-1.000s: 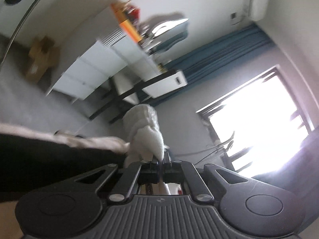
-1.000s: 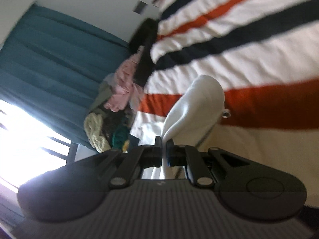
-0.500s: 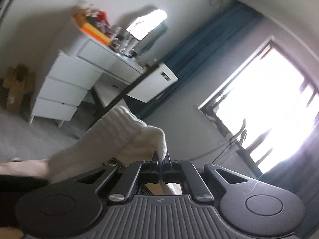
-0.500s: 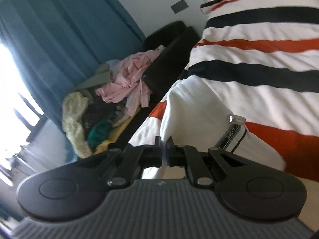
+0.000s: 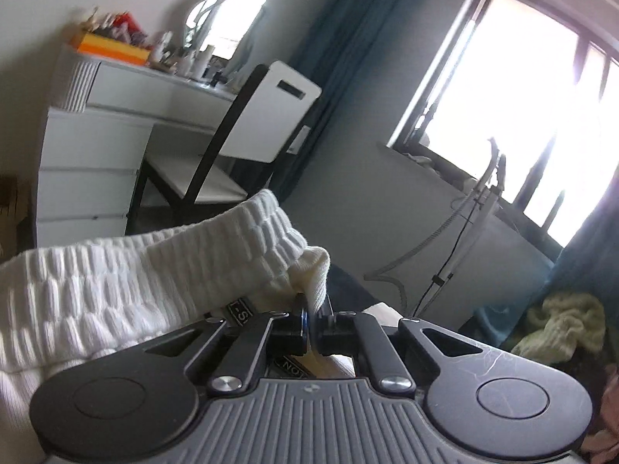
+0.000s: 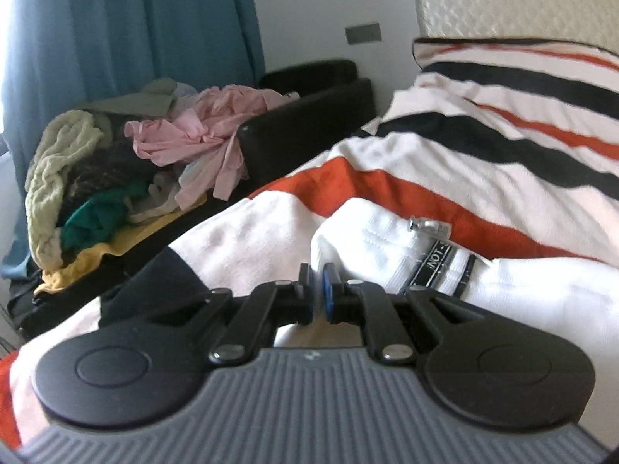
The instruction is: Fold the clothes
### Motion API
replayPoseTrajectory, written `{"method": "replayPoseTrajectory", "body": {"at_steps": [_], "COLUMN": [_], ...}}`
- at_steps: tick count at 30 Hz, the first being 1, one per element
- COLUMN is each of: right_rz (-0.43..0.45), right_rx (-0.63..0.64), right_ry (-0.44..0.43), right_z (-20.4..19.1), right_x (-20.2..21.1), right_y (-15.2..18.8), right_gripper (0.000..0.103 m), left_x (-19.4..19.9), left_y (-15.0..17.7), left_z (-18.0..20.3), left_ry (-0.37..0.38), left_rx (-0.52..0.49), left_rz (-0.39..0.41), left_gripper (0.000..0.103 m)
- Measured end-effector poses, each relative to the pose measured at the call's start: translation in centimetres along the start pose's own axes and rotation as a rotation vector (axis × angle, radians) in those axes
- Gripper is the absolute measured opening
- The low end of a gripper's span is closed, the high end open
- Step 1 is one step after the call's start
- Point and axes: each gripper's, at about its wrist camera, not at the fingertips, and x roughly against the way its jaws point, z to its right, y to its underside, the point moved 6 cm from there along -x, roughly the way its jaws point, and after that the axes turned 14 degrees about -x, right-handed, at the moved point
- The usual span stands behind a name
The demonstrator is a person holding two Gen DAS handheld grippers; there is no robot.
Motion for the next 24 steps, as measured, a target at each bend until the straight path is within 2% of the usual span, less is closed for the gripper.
{"method": "replayPoseTrajectory", "body": {"at_steps": [2, 4, 5, 6, 7, 8, 10, 11, 13, 15, 17, 19, 22, 24], "right_rz": [-0.009, -0.028, -0.04, -0.052, -0.058, -0.054, -0.042, -0.04, -0.072, -0.139, -0.194, -0.236, -0.275, -0.3], "right_rx": [-0.016, -0.031, -0.039, -0.046, -0.054, -0.062, -0.08, -0.093, -0.143, -0.228, -0.299, -0.35, -0.417, -0.459], "right_ry": [-0.018, -0.042, -0.056, -0.07, -0.09, -0.119, -0.169, -0.187, -0.212, -0.237, -0.258, -0.271, -0.266, -0.286], "right_z": [0.2, 0.5, 0.8, 1.0, 1.3, 1.7, 2.7, 3.5, 5.4, 7.9, 10.2, 12.6, 15.5, 16.9], "right_x": [0.3, 1.1, 1.6, 2.1, 2.9, 4.1, 6.5, 7.6, 9.7, 11.4, 12.9, 14.4, 16.3, 17.1], "right_y": [-0.3, -0.7, -0.9, -1.1, -1.4, -1.8, -2.3, -2.5, -2.7, -2.6, -2.5, -2.4, -2.7, -3.0], "right_gripper": [0.011, 0.015, 0.024, 0.029, 0.041, 0.057, 0.074, 0.077, 0.077, 0.077, 0.077, 0.077, 0.08, 0.08], "left_x": [0.1, 1.3, 2.0, 2.8, 3.5, 4.3, 6.1, 7.2, 9.3, 11.2, 12.8, 14.5, 16.6, 17.4], "left_y": [0.1, 0.0, -0.1, -0.1, -0.2, -0.1, 0.4, 0.7, 1.5, 1.9, 2.1, 2.7, 3.7, 4.3], "left_z": [-0.4, -1.1, -1.5, -1.8, -2.1, -2.4, -2.9, -3.1, -4.0, -5.3, -6.9, -8.8, -11.1, -12.4], "left_ry": [0.02, 0.043, 0.064, 0.091, 0.117, 0.138, 0.173, 0.177, 0.175, 0.201, 0.229, 0.22, 0.227, 0.233], "left_rx": [0.025, 0.046, 0.051, 0.055, 0.059, 0.051, 0.024, 0.006, -0.011, 0.012, 0.061, 0.126, 0.226, 0.275], "left_rz": [-0.013, -0.021, -0.024, -0.027, -0.031, -0.03, -0.023, -0.017, -0.02, -0.036, -0.064, -0.108, -0.186, -0.21], "left_gripper": [0.01, 0.017, 0.023, 0.037, 0.055, 0.06, 0.06, 0.061, 0.07, 0.072, 0.072, 0.073, 0.076, 0.078]}}
